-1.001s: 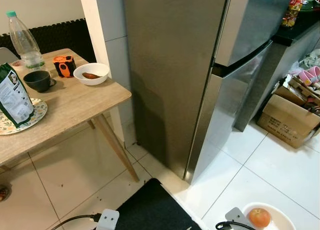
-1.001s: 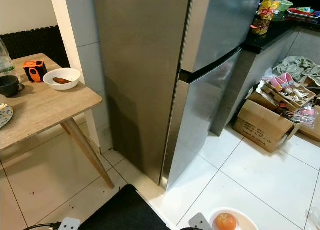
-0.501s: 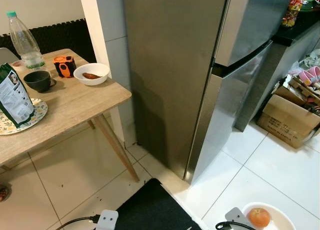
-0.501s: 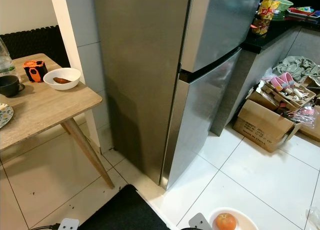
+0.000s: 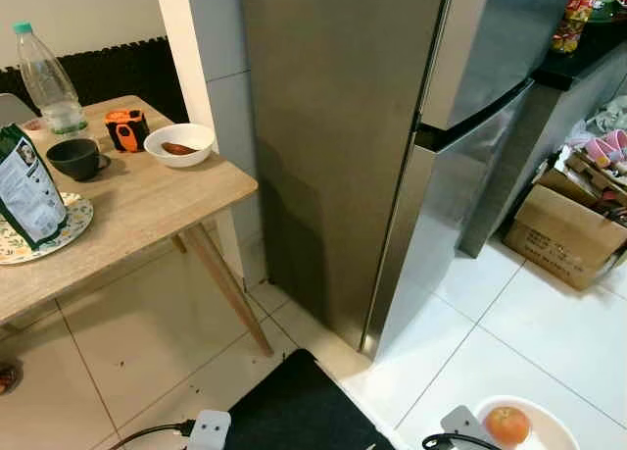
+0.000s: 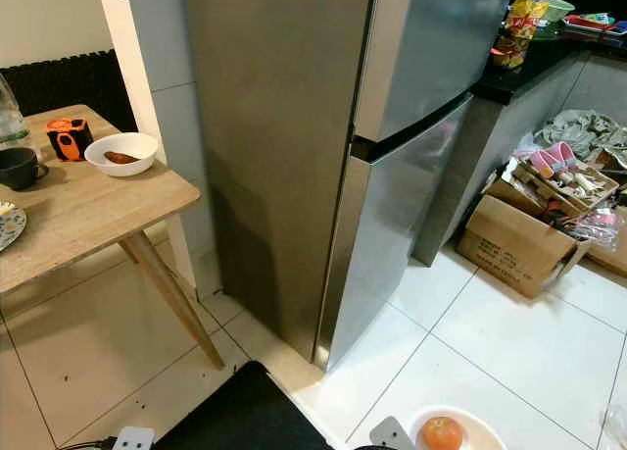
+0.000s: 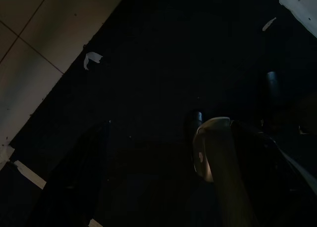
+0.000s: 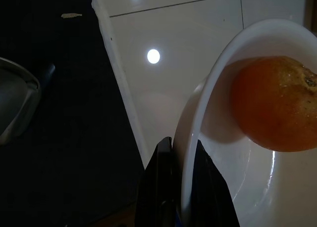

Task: Restocking fridge

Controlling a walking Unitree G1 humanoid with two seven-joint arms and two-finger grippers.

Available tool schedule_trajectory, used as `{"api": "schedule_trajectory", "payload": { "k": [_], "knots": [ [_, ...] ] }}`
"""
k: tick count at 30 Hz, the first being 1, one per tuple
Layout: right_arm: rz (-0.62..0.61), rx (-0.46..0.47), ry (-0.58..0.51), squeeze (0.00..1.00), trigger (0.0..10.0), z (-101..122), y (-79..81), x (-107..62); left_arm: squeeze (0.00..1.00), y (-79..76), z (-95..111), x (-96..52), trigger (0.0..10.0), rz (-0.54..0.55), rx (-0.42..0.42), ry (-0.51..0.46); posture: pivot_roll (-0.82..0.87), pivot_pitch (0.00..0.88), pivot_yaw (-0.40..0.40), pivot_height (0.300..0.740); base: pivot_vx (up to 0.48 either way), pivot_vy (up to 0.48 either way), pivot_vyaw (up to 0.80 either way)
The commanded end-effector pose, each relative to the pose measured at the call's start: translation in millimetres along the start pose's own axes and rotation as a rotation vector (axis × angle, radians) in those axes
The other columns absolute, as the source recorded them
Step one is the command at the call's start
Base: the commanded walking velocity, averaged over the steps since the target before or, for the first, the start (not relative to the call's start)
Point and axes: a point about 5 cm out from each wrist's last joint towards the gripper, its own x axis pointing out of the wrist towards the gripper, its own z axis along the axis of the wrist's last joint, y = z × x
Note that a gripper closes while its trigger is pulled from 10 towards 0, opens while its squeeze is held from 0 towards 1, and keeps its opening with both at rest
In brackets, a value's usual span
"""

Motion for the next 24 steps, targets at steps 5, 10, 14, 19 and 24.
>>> {"api": "schedule_trajectory", "payload": {
  "k": [5,10,14,19,24],
  "knots": [
    [-0.011,-0.001,0.002,0.00,10.0,-0.2,-4.0,0.4,0.00,-5.5,-1.5,0.8,10.0,-0.016,-0.006,0.014,-0.03,0.000,-0.038,0.740,0.000,0.000,0.00],
    [-0.011,0.000,0.004,0.00,10.0,-1.1,-4.1,0.2,0.00,-5.9,-1.5,0.8,10.0,-0.016,-0.005,0.014,-0.03,0.000,-0.037,0.740,0.000,0.000,0.00],
    [-0.010,0.003,0.005,0.00,10.0,-1.4,-3.8,0.2,0.00,-5.6,-1.4,0.8,10.0,-0.017,-0.007,0.014,-0.03,0.000,-0.035,0.740,0.000,0.000,0.00],
    [-0.007,0.005,0.005,0.00,10.0,-1.2,-3.4,0.2,0.00,-5.0,-1.1,0.7,10.0,-0.017,-0.008,0.013,-0.03,0.000,-0.032,0.740,0.000,-0.049,0.00],
    [-0.005,0.007,0.005,0.00,10.0,-1.2,-2.9,0.1,0.00,-4.5,-1.2,0.6,10.0,-0.019,-0.013,0.013,-0.03,0.000,-0.030,0.740,0.000,-0.244,0.00]
  ]
}}
